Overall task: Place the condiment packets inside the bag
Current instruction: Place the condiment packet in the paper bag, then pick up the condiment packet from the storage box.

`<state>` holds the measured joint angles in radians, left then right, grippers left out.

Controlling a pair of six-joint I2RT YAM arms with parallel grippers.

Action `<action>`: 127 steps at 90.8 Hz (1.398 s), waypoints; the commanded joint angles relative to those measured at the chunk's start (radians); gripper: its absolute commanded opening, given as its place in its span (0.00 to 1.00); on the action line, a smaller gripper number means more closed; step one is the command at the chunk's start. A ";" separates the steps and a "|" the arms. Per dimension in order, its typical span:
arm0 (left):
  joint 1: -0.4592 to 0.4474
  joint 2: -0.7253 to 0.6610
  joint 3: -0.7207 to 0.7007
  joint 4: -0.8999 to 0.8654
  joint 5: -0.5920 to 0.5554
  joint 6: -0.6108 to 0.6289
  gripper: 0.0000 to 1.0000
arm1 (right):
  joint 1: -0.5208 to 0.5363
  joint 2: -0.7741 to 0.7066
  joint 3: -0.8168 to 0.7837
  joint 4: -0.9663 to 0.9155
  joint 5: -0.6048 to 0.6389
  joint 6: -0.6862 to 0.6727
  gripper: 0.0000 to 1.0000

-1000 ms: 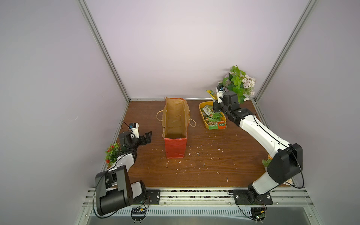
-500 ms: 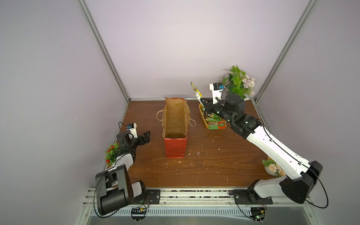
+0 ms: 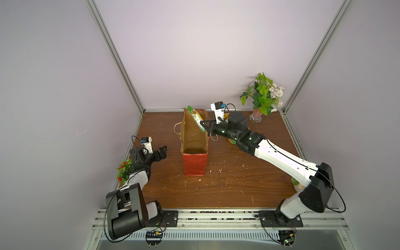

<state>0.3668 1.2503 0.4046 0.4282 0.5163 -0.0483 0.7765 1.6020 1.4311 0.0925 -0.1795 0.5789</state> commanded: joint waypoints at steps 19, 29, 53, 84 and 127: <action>0.015 -0.018 -0.005 0.020 0.012 -0.004 1.00 | 0.016 0.011 0.059 0.042 -0.012 -0.006 0.23; 0.015 -0.019 -0.006 0.019 0.013 -0.004 1.00 | 0.016 0.006 0.112 -0.003 0.015 -0.051 0.52; 0.015 -0.020 -0.005 0.016 0.015 -0.004 1.00 | -0.013 -0.087 0.161 -0.106 0.156 -0.178 0.66; 0.015 -0.013 -0.002 0.016 0.018 -0.004 1.00 | -0.271 -0.139 -0.066 -0.189 0.342 -0.287 0.74; 0.015 -0.002 0.003 0.013 0.011 0.002 1.00 | -0.292 0.257 0.063 -0.283 0.492 -0.450 0.82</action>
<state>0.3668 1.2499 0.4046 0.4294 0.5171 -0.0483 0.4824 1.8160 1.3884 -0.1837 0.2676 0.1764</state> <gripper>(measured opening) 0.996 0.819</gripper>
